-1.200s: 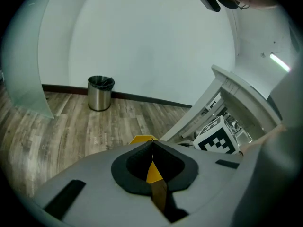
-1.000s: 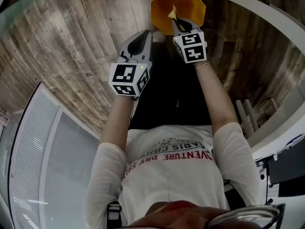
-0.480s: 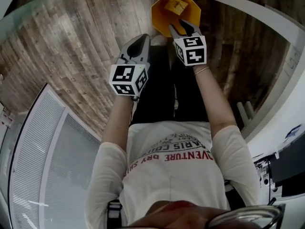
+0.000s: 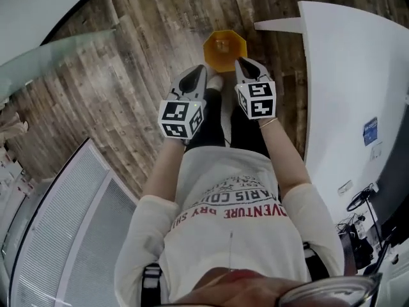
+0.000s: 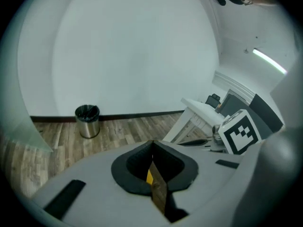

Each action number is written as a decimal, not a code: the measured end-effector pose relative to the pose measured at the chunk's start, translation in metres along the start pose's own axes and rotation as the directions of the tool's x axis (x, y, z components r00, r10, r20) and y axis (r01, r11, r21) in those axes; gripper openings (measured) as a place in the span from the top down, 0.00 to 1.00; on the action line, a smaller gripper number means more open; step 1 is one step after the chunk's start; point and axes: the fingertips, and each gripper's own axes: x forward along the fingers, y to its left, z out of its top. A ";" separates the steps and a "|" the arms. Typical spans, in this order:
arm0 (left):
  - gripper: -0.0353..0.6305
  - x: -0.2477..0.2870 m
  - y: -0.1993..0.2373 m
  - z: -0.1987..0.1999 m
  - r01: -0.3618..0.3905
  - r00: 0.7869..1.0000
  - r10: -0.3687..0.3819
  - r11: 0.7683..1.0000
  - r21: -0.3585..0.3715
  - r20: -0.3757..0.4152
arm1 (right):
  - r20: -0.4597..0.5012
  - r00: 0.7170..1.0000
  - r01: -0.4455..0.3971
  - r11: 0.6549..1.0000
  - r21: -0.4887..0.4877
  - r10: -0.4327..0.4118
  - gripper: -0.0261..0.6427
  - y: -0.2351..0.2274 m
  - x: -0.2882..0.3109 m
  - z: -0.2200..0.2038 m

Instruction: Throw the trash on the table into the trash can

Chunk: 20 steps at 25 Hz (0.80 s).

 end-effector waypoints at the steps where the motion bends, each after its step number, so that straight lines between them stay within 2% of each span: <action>1: 0.91 -0.010 -0.013 0.020 0.021 1.000 -0.021 0.999 0.032 0.012 | 0.029 1.000 0.007 1.000 0.009 -0.007 0.90 0.004 -0.022 0.017; 4: 0.91 -0.039 -0.051 0.069 0.091 0.995 -0.096 0.987 0.129 0.035 | 0.134 0.990 0.031 0.999 0.041 -0.037 0.91 0.011 -0.084 0.066; 6: 0.91 -0.054 -0.080 0.094 0.150 0.986 -0.160 0.971 0.188 0.041 | 0.207 0.975 0.068 0.996 0.065 -0.080 0.91 0.011 -0.124 0.095; 8: 0.91 -0.063 -0.110 0.118 0.216 0.971 -0.234 0.945 0.246 0.048 | 0.282 0.947 0.131 0.987 0.098 -0.154 0.91 0.002 -0.166 0.121; 10: 0.91 -0.067 -0.145 0.139 0.299 0.944 -0.326 0.905 0.304 0.042 | 0.359 0.897 0.215 0.964 0.158 -0.259 0.91 -0.014 -0.211 0.140; 14: 0.91 -0.062 -0.227 0.159 0.470 0.862 -0.506 0.778 0.418 -0.029 | 0.462 0.754 0.347 0.880 0.326 -0.468 0.91 -0.050 -0.307 0.144; 16: 0.91 -0.062 -0.274 0.154 0.522 0.828 -0.557 0.721 0.455 -0.068 | 0.474 0.696 0.393 0.839 0.377 -0.540 0.91 -0.064 -0.351 0.126; 17: 0.91 -0.064 -0.300 0.149 0.553 0.804 -0.588 0.689 0.468 -0.083 | 0.474 0.663 0.420 0.812 0.404 -0.579 0.91 -0.071 -0.375 0.113; 18: 0.91 -0.067 -0.328 0.143 0.590 0.772 -0.628 0.649 0.480 -0.100 | 0.471 0.623 0.449 0.779 0.438 -0.625 0.91 -0.079 -0.399 0.097; 20: 0.91 -0.072 -0.388 0.129 0.670 0.689 -0.709 0.544 0.505 -0.151 | 0.451 0.525 0.499 0.690 0.524 -0.722 0.91 -0.094 -0.450 0.062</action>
